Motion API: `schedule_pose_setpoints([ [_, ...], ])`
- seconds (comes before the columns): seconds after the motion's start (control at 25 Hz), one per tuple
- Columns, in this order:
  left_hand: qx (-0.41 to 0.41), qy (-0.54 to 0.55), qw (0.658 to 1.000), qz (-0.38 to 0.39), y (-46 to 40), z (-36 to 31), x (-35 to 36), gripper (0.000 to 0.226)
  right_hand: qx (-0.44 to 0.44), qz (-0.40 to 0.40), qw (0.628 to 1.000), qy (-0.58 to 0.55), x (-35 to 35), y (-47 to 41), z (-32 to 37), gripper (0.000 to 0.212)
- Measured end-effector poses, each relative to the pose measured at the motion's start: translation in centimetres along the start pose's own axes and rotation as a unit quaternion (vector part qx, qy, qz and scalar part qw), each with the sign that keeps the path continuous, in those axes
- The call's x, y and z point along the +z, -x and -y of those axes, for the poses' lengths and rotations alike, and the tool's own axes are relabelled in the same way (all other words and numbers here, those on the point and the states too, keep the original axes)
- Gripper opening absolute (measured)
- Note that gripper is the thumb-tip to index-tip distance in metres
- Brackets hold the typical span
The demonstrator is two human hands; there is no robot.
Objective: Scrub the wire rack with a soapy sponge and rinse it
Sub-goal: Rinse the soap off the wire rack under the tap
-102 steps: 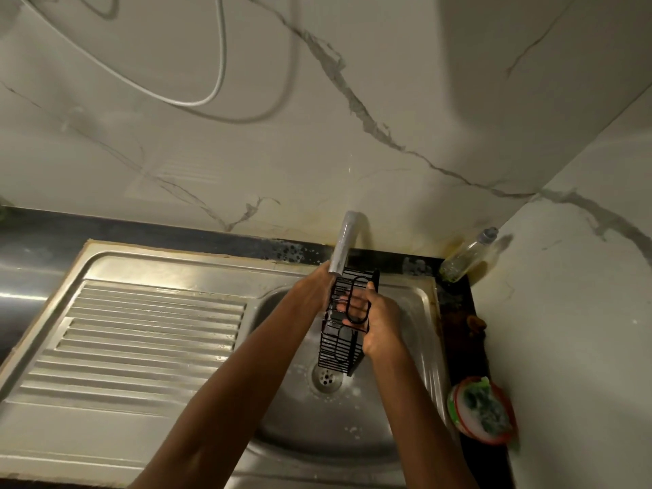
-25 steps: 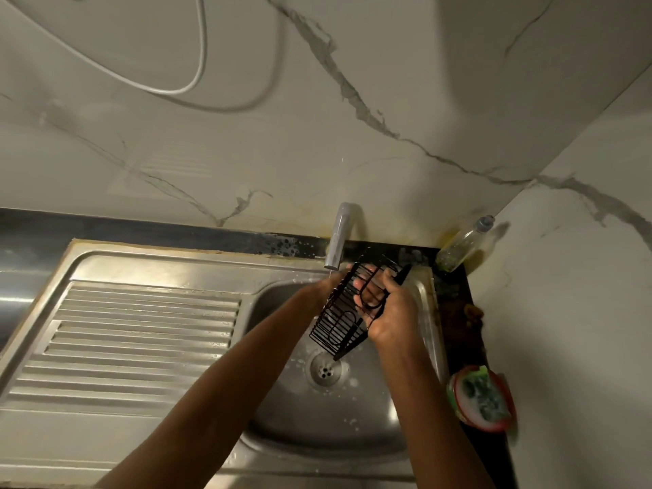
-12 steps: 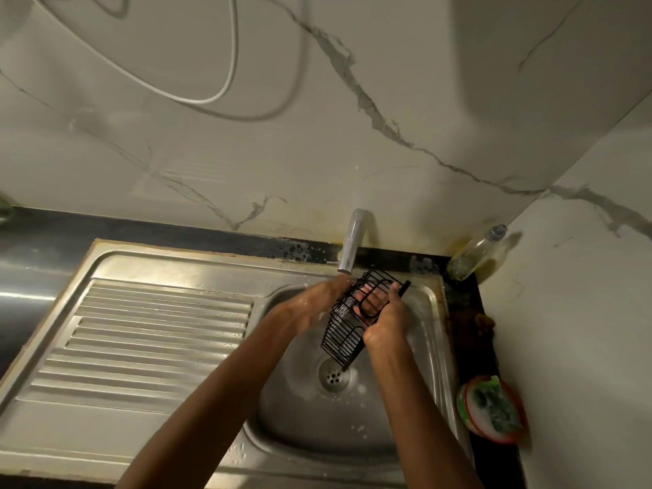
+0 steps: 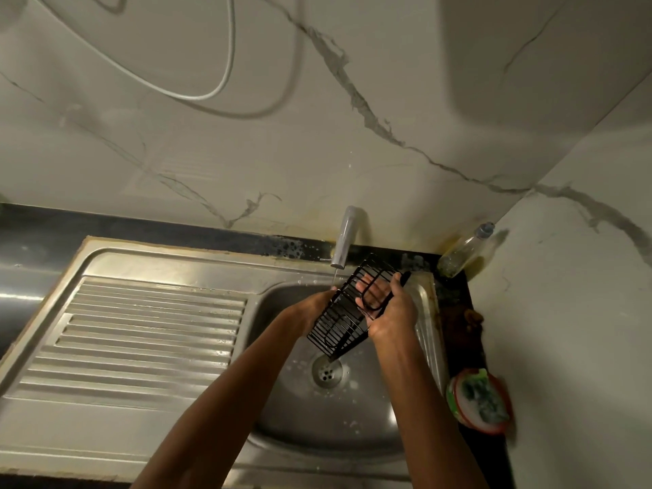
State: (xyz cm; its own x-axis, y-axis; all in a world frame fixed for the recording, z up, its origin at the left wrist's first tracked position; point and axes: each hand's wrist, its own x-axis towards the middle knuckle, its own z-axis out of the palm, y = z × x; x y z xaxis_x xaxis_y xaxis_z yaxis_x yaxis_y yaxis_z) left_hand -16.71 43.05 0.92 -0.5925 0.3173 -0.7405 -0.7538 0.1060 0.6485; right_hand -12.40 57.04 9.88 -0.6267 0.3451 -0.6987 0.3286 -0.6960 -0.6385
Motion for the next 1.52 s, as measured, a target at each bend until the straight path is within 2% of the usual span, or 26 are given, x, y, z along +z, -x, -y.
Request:
schedule_pose_setpoints([
  [0.04, -0.007, 0.001, 1.0, -0.01, -2.9, 1.4, -0.9, 0.045, -0.003, 0.002, 1.0, -0.006, -0.2, 0.0, 0.2, 0.04],
  [0.12, -0.048, 0.022, 0.998, -0.025, -9.0, 4.0, -3.2, 0.066, -0.006, 0.003, 1.0, -0.027, -0.5, 0.0, 0.3, 0.041],
  [0.2, -0.087, 0.033, 0.996, -0.014, -9.5, 3.8, -3.3, 0.077, -0.009, -0.003, 0.999, -0.044, -0.5, 0.2, 0.4, 0.041],
  [0.28, -0.047, -0.003, 0.998, -0.033, -3.4, -0.4, -1.1, 0.055, -0.008, 0.002, 0.998, -0.059, 0.0, 0.2, 0.6, 0.045],
  [0.36, -0.014, -0.02, 1.0, -0.018, -0.7, -3.6, 0.2, 0.028, -0.004, 0.006, 0.998, -0.07, 0.9, -0.3, 0.3, 0.051],
  [0.52, 0.036, -0.025, 0.998, -0.033, 1.0, -7.8, 0.9, 0.019, 0.006, -0.005, 0.997, -0.075, 2.2, -0.7, -2.0, 0.053],
  [0.6, 0.056, 0.007, 0.998, -0.025, 2.1, -8.6, 1.2, 0.024, 0.005, 0.005, 0.998, -0.064, 2.3, -0.2, -2.6, 0.052],
  [0.8, 0.137, -0.036, 0.99, 0.025, 0.9, -8.0, 1.5, 0.032, 0.0, -0.01, 0.999, -0.031, 2.3, 0.1, -1.7, 0.049],
  [0.88, 0.116, -0.018, 0.991, 0.059, 1.6, -8.5, 1.8, 0.031, 0.008, -0.014, 0.999, -0.04, 2.3, -0.4, -1.3, 0.046],
  [0.96, 0.105, 0.002, 0.988, 0.111, 1.2, -8.4, 1.8, 0.043, 0.02, -0.014, 0.998, -0.049, 2.3, -1.0, -1.0, 0.045],
  [1.04, 0.087, 0.009, 0.989, 0.12, 0.6, -7.3, 1.8, 0.049, 0.036, -0.009, 0.999, -0.032, 2.3, -1.0, -0.8, 0.045],
  [1.2, 0.053, 0.009, 0.996, 0.072, -0.8, -4.8, 1.5, 0.054, 0.037, 0.012, 0.998, 0.045, 1.7, -0.1, 0.4, 0.039],
  [1.28, 0.067, 0.019, 0.997, 0.033, -0.7, -4.6, 2.0, 0.044, 0.026, 0.036, 0.996, 0.074, 1.1, 0.4, 1.2, 0.043],
  [1.4, 0.07, -0.005, 0.997, -0.02, -1.4, -4.7, 2.8, 0.046, 0.017, 0.053, 0.993, 0.102, -0.1, 0.5, 2.2, 0.045],
  [1.52, 0.027, 0.018, 0.999, -0.037, -1.5, -5.3, 3.0, 0.034, 0.022, 0.07, 0.991, 0.112, -1.1, 0.2, 2.3, 0.044],
])
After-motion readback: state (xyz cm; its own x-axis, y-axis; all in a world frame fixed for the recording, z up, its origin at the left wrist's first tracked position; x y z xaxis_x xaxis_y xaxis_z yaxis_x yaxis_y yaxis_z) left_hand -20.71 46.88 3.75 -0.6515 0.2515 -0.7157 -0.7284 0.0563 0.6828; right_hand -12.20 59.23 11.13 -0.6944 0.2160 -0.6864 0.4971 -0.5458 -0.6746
